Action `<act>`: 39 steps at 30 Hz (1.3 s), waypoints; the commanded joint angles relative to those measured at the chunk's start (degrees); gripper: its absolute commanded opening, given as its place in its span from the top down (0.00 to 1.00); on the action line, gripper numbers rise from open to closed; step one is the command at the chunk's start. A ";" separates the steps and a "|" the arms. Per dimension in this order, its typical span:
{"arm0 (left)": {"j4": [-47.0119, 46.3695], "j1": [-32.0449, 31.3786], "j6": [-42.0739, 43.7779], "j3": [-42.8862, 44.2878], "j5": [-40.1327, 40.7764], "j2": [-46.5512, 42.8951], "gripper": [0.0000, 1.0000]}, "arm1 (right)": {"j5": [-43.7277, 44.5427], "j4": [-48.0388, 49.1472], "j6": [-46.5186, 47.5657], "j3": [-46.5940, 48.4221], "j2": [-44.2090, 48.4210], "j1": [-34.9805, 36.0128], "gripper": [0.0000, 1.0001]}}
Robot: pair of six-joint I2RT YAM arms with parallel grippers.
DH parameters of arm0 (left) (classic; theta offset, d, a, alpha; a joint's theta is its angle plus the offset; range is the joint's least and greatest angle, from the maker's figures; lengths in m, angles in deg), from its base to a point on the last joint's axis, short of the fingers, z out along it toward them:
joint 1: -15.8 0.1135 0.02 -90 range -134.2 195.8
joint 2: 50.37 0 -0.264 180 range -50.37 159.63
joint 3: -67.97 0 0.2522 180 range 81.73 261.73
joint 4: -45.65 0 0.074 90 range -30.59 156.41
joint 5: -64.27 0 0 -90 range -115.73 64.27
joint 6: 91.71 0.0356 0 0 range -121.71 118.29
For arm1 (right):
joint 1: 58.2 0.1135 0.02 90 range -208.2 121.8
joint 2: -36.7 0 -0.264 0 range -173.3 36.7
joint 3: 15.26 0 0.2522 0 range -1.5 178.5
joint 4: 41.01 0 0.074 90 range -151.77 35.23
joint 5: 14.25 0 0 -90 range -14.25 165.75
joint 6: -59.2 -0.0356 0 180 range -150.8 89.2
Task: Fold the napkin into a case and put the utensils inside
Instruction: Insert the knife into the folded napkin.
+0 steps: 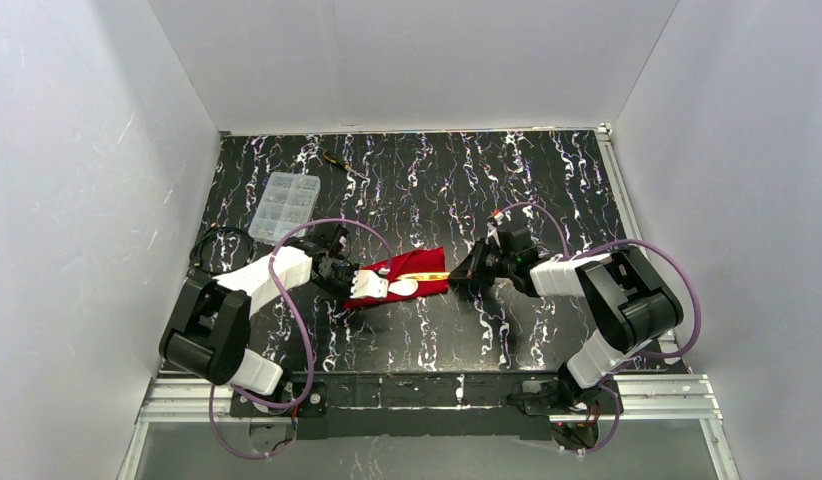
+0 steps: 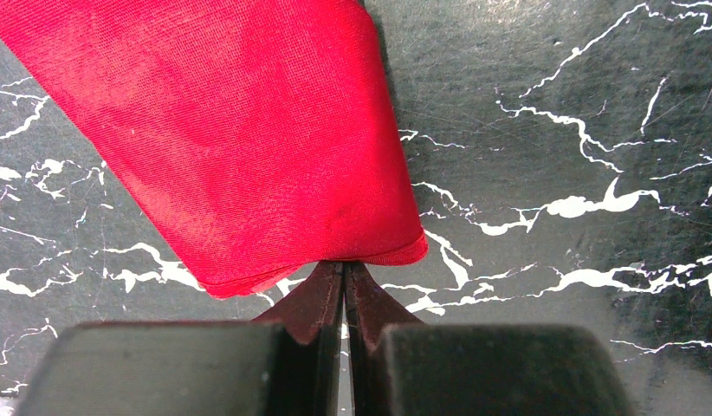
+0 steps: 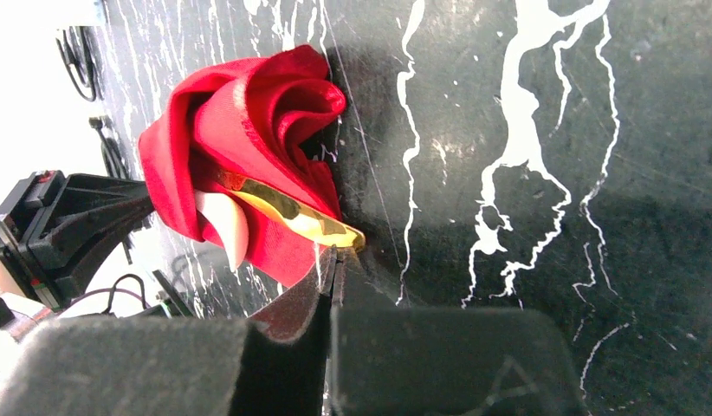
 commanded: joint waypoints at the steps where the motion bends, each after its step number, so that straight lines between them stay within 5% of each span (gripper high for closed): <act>1: 2.24 -0.41 0.67 0.90 -1.72 0.08 1.00 | 0.36 0.92 1.79 2.77 2.05 0.26 0.96; 4: 2.55 -0.51 0.66 1.19 -1.75 0.34 1.00 | 0.50 -1.16 2.79 3.32 2.31 0.30 0.94; 8: 2.99 -0.65 0.73 1.46 -1.76 0.30 1.00 | 2.84 -5.89 4.74 2.97 4.63 0.34 0.59; 12: 2.97 -0.65 0.85 1.39 -1.92 0.31 1.00 | 4.04 -7.01 5.12 2.23 5.60 0.28 0.53; 29: 3.00 -0.93 0.81 1.83 -1.96 0.47 1.00 | -0.26 5.45 -1.07 -0.83 -3.33 0.27 0.61; 39: 3.14 -1.00 1.05 1.59 -1.94 0.54 1.00 | -0.37 9.22 -2.57 -2.42 -1.71 0.26 0.88</act>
